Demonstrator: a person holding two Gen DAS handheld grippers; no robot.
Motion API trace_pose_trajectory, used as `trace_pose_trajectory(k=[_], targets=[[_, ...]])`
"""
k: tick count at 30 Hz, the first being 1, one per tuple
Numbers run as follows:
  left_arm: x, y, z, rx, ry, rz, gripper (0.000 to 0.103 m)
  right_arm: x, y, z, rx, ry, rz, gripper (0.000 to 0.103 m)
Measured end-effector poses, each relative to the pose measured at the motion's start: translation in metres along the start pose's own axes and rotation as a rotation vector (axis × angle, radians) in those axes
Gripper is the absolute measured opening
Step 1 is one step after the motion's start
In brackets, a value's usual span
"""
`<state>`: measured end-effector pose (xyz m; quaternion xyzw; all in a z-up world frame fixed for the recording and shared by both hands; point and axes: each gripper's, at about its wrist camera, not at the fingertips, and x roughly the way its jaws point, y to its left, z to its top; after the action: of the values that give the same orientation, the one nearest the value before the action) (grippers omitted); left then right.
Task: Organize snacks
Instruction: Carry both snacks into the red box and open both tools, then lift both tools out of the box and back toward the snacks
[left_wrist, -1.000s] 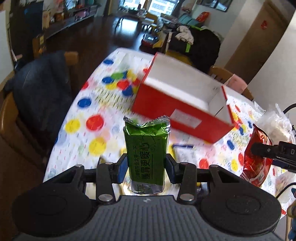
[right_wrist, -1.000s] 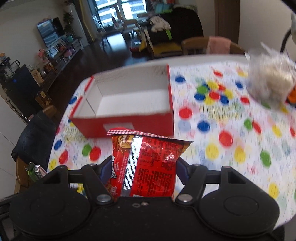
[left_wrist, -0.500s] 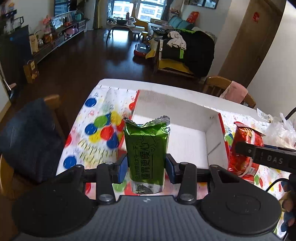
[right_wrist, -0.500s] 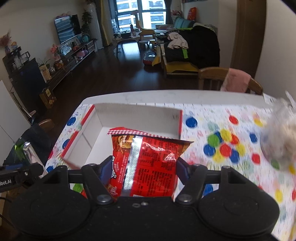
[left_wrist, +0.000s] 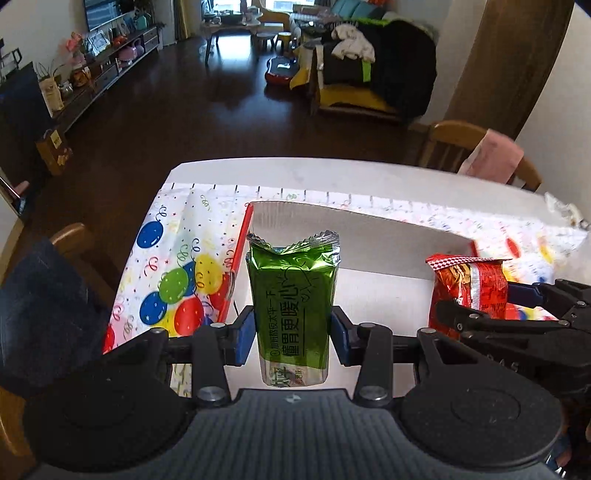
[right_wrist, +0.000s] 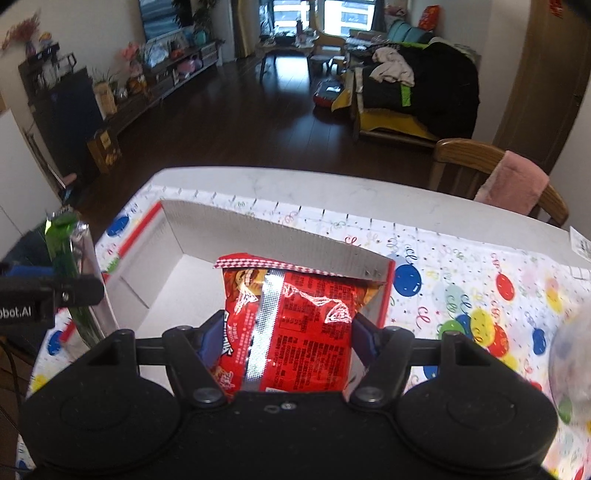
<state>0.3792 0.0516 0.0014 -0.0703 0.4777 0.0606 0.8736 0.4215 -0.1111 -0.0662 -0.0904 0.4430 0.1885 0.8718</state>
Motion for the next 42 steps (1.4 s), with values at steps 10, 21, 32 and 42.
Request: trace_pose_trajectory(k=[10, 21, 32, 42], targets=[[0.070, -0.020, 0.015, 0.069, 0.136, 0.097, 0.042, 0.061, 0.009, -0.006, -0.082, 0.120, 0.025, 0.068], [0.114, -0.028, 0.017, 0.123, 0.248, 0.138, 0.042, 0.090, 0.016, -0.015, -0.110, 0.247, 0.031, 0.068], [0.128, -0.042, 0.023, 0.180, 0.300, 0.174, 0.042, 0.105, 0.012, -0.017, -0.092, 0.313, 0.056, 0.069], [0.097, -0.021, 0.020, 0.084, 0.214, 0.156, 0.046, 0.079, 0.003, -0.005, -0.061, 0.244, 0.118, 0.070]])
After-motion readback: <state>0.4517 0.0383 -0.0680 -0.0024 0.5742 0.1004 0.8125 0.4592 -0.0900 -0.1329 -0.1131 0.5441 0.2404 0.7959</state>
